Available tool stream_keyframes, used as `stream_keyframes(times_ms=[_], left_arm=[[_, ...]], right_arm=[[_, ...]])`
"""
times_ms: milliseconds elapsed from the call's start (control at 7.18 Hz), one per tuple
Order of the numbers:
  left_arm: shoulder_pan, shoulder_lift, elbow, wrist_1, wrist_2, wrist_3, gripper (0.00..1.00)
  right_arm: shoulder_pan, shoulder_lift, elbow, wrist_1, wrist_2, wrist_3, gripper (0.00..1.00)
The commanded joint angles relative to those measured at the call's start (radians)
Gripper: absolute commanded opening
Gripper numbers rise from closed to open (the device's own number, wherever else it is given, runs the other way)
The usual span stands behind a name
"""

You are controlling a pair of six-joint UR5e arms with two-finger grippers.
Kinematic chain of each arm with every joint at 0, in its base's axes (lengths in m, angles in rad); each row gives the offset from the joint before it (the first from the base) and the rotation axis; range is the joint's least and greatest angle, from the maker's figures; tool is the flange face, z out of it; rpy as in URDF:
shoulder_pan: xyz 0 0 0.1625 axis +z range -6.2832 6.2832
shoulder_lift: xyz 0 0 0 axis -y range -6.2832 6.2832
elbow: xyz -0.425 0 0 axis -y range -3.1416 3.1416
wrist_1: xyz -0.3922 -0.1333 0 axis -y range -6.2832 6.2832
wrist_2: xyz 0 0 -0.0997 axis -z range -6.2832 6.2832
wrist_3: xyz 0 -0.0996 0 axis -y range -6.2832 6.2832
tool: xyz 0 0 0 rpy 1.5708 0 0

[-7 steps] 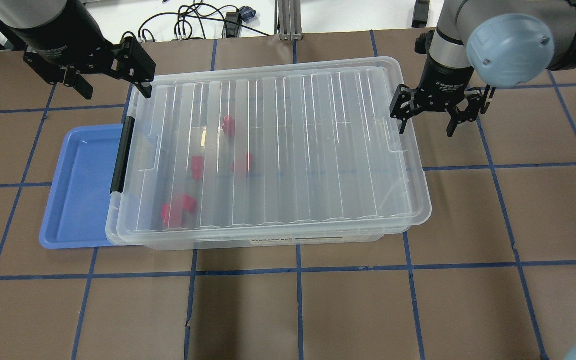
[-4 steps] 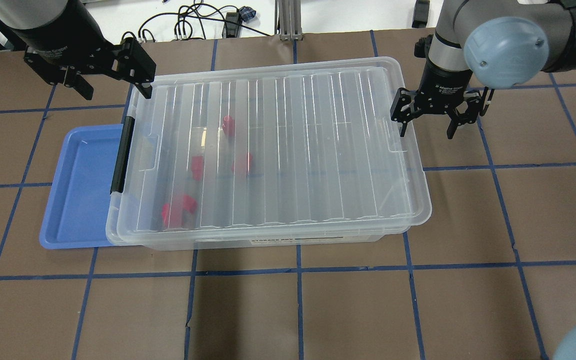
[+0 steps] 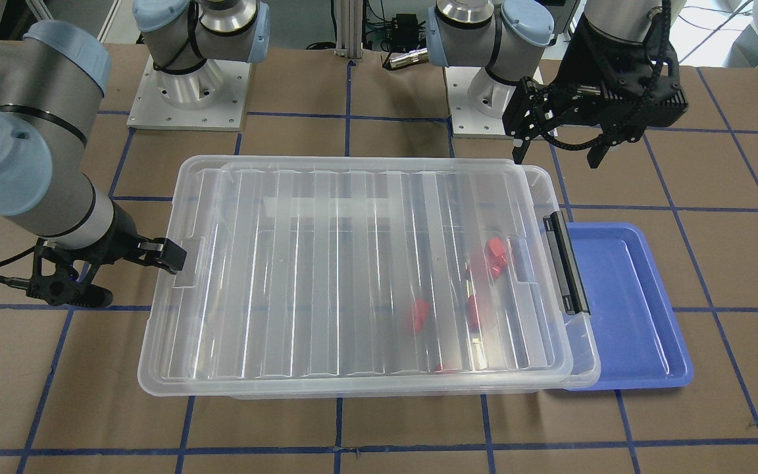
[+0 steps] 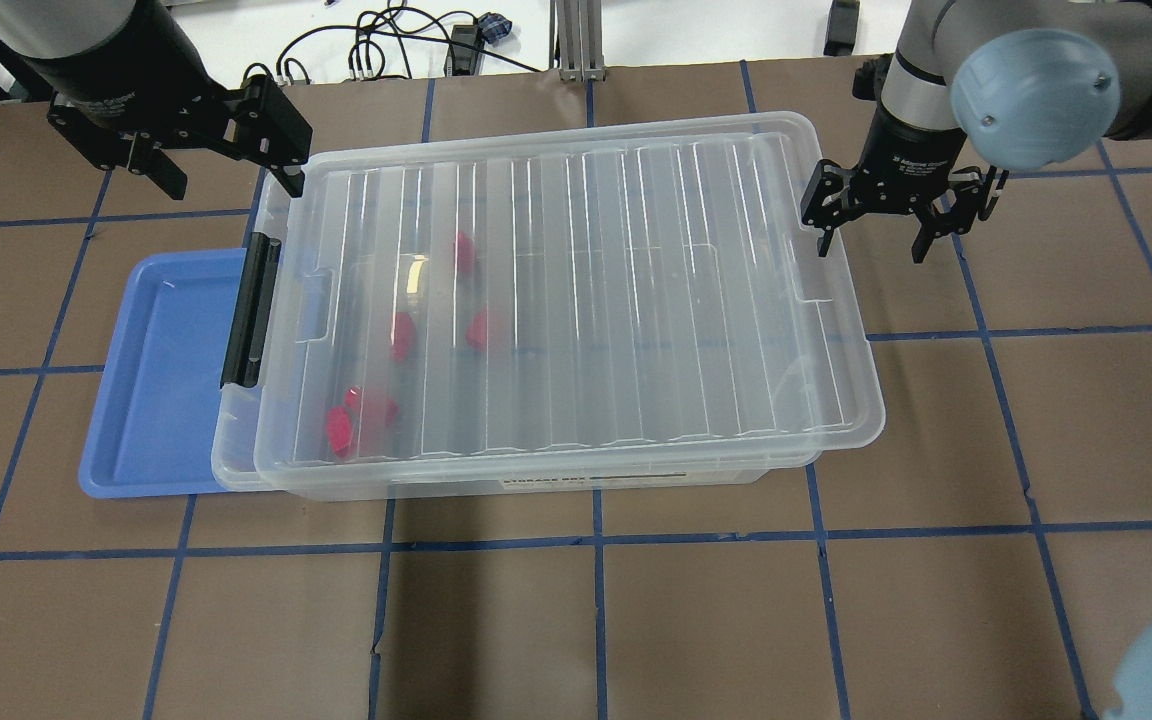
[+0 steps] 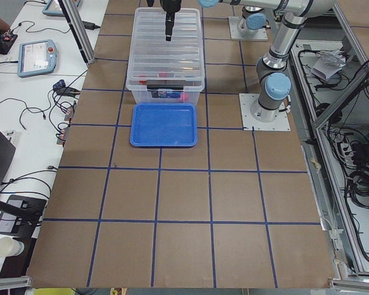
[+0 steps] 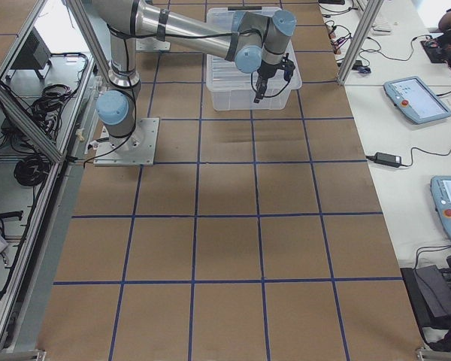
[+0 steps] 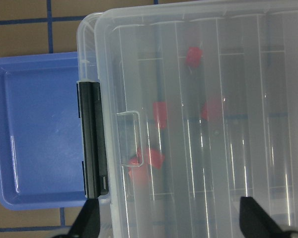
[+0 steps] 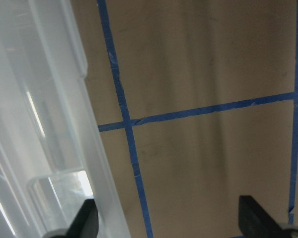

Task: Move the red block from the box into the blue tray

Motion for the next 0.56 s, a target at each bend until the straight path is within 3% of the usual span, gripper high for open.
stream_keyframes(times_ms=[0, 418], left_arm=[[-0.001, 0.000, 0.000, 0.001, 0.000, 0.000, 1.00], [0.005, 0.000, -0.001, 0.001, -0.001, 0.000, 1.00]], right_arm=[[-0.031, 0.000, -0.003, -0.006, -0.001, -0.017, 1.00], [-0.112, -0.001, -0.010, -0.004, -0.003, -0.141, 1.00]])
